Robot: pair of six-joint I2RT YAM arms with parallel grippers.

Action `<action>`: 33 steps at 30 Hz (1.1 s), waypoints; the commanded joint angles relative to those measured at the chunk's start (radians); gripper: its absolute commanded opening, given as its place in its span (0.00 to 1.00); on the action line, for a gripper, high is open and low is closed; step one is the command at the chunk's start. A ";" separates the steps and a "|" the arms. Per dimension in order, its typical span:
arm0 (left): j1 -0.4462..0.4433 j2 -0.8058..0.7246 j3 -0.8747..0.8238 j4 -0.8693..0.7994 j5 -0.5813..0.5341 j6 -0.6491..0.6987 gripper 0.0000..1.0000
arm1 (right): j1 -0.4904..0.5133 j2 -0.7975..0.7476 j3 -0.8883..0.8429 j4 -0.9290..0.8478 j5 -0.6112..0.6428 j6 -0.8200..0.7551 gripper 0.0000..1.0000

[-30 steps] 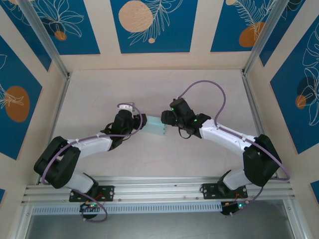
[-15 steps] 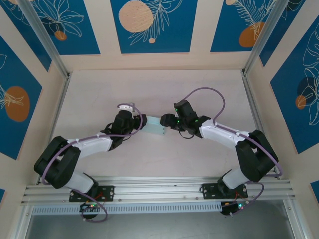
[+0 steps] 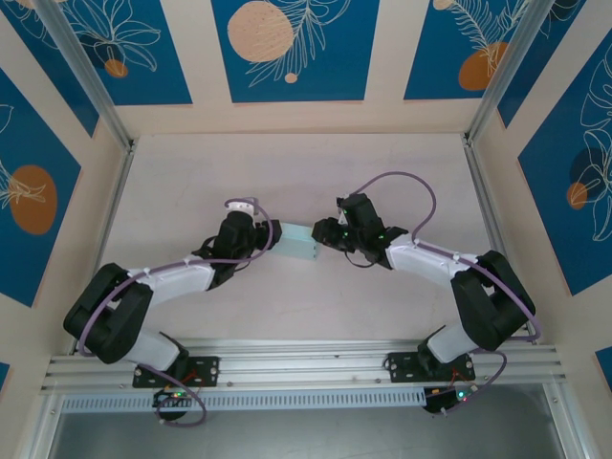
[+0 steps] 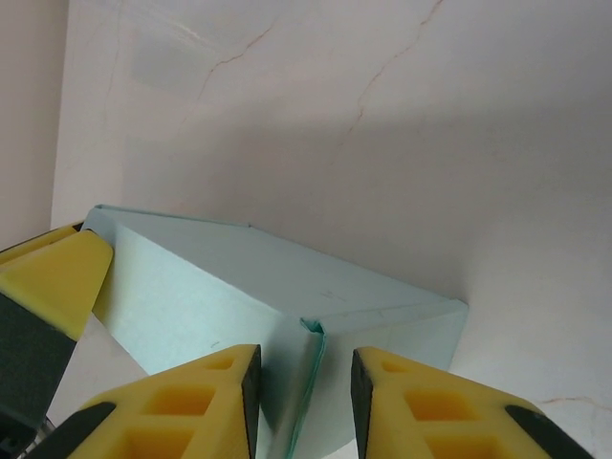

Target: Fold the paper box

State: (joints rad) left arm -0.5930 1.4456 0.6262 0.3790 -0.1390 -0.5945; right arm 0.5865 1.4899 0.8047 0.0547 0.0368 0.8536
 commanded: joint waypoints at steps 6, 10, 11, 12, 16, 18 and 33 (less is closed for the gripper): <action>0.022 -0.011 -0.010 -0.193 0.021 0.042 0.57 | -0.009 0.070 -0.132 -0.057 0.025 0.045 0.31; 0.045 -0.034 -0.016 -0.198 0.053 0.041 0.58 | -0.011 0.087 -0.141 -0.049 0.028 0.053 0.28; 0.051 -0.044 -0.016 -0.202 0.064 0.043 0.59 | -0.011 0.089 -0.137 -0.049 0.028 0.052 0.27; 0.060 -0.056 -0.016 -0.208 0.077 0.045 0.61 | -0.011 0.090 -0.133 -0.051 0.028 0.050 0.26; 0.097 -0.108 -0.022 -0.213 0.139 0.043 0.62 | -0.011 0.093 -0.111 -0.057 0.028 0.044 0.25; 0.120 -0.135 -0.029 -0.209 0.181 0.034 0.62 | -0.011 0.095 -0.104 -0.062 0.029 0.043 0.25; 0.239 -0.129 -0.080 -0.079 0.439 -0.058 0.57 | -0.010 0.089 -0.091 -0.076 0.034 0.037 0.24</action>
State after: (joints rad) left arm -0.3744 1.2991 0.5568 0.2493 0.2310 -0.6273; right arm 0.5812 1.5188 0.7525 0.2092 0.0185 0.9016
